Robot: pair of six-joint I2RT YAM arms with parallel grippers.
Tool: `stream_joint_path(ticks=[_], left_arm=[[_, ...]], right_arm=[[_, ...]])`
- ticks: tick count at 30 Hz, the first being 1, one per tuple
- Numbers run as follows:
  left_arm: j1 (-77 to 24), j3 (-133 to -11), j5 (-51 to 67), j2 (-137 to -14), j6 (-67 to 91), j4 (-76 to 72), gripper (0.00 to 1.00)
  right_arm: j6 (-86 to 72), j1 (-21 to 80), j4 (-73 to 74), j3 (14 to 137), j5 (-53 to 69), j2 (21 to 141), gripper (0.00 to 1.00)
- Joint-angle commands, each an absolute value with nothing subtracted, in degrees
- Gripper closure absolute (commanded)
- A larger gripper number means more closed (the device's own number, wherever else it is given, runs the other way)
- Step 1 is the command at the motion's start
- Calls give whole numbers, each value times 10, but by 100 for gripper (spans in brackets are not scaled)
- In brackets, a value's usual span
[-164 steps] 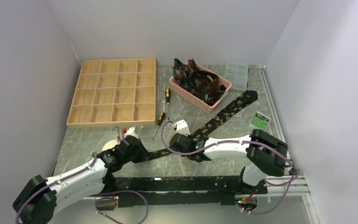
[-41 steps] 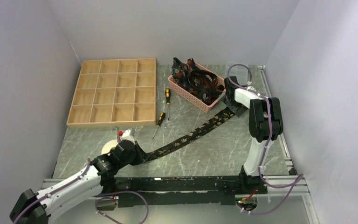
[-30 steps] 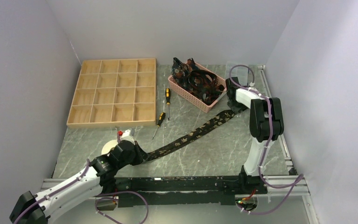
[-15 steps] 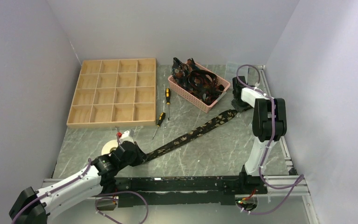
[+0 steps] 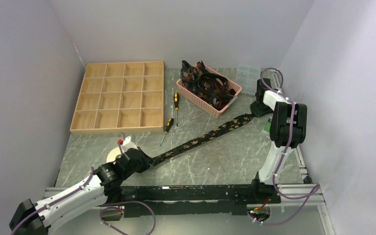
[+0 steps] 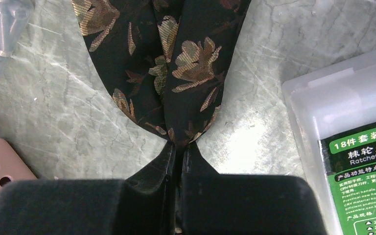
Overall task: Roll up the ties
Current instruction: Flatten out the tie at the center of the board.
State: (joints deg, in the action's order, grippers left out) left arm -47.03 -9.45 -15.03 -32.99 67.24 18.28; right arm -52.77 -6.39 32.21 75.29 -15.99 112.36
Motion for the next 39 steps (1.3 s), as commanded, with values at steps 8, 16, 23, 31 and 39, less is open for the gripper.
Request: stream_joint_path(ticks=[8, 16, 23, 31, 39], left_arm=[[-473, -110, -232, -340, 735, 307, 97], [-473, -122, -219, -390, 689, 261, 97], [-474, -167, -211, -429, 621, 265, 97], [-474, -169, -198, -488, 632, 248, 97], [-473, -171, -205, -483, 631, 255, 97]], right_arm=[[-497, -135, 295, 759, -202, 1164, 100], [-457, -126, 265, 762, -156, 1168, 100], [-440, -90, 269, 764, -136, 1183, 70], [-435, -86, 254, 731, -133, 1141, 41], [-458, -50, 222, 676, -102, 1029, 26]])
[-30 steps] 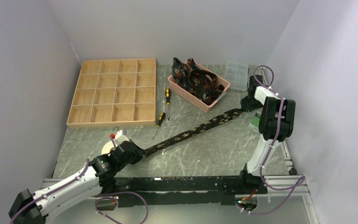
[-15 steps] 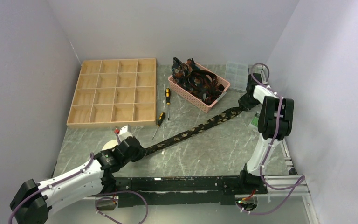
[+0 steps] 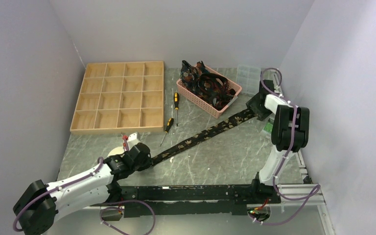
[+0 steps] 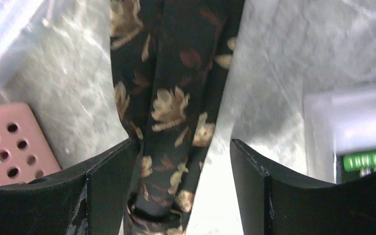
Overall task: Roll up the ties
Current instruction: Flatten out the tie at the center of the board, then roll the tie at the center of the board.
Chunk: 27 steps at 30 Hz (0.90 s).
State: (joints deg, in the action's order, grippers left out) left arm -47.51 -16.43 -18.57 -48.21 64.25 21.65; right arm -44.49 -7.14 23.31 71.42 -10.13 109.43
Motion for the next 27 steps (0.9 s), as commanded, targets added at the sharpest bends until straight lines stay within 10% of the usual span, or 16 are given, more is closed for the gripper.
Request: stream_joint_path(ticks=[1, 12, 18, 27], left_arm=[[-474, -171, -206, -482, 630, 254, 97], [-474, -165, -194, -460, 616, 249, 97], [-475, -158, -196, -439, 616, 249, 97], [-474, -156, -199, -427, 619, 254, 97]], right_arm=[[-465, -41, 216, 662, -102, 1001, 26], [-419, 219, -61, 453, -64, 759, 35], [-343, 346, -145, 465, 98, 837, 72], [-320, 484, -188, 528, 162, 964, 84]])
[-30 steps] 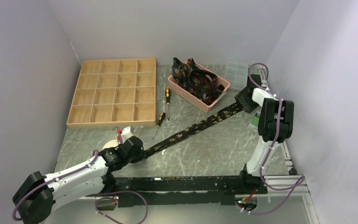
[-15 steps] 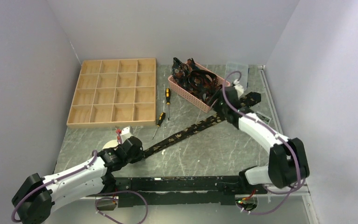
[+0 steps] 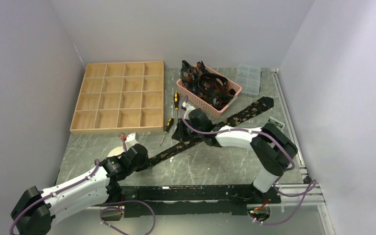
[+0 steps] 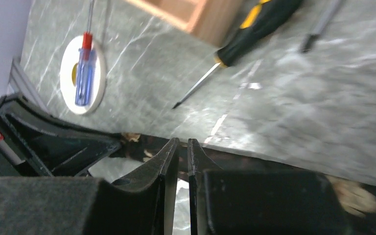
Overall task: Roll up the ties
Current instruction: Roll the tie at the center of the board.
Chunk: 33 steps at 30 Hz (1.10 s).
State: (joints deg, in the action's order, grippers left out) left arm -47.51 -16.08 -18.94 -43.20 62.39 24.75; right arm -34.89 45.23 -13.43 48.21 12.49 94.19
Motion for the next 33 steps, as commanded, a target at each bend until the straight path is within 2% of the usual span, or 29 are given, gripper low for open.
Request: stream_joint_path(ticks=[1, 9, 33], left_arm=[[-475, -157, -200, -427, 620, 255, 97], [-475, -162, -202, -439, 620, 257, 97], [-475, -165, -199, -426, 626, 269, 97]], right_arm=[[-317, 494, -188, 535, 165, 978, 84], [-311, 531, -187, 543, 160, 1041, 87], [-324, 579, -232, 429, 104, 1067, 90]])
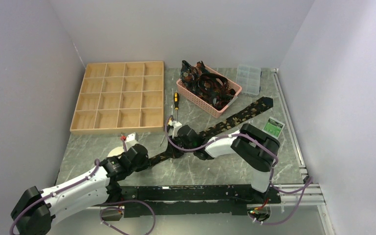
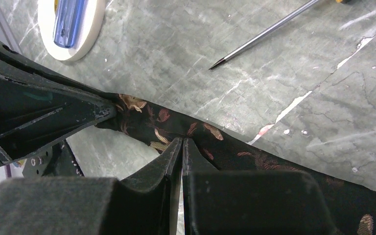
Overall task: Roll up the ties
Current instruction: Roll the tie at the center of the board.
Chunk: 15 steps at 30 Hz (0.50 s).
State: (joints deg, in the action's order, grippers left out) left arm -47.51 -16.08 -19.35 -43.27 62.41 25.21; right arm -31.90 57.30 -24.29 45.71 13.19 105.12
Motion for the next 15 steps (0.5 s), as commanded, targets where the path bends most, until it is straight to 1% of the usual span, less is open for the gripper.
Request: stream_joint_path(ticks=[1, 10, 15], left_arm=[[-475, -169, -198, -424, 626, 274, 97], [-475, -267, -203, -407, 613, 402, 97], [-475, -323, -185, -437, 582, 408, 97]], right_arm=[[-327, 580, -233, 429, 100, 1069, 90], [-347, 581, -251, 432, 68, 1076, 89], [-355, 588, -251, 447, 61, 1094, 90]])
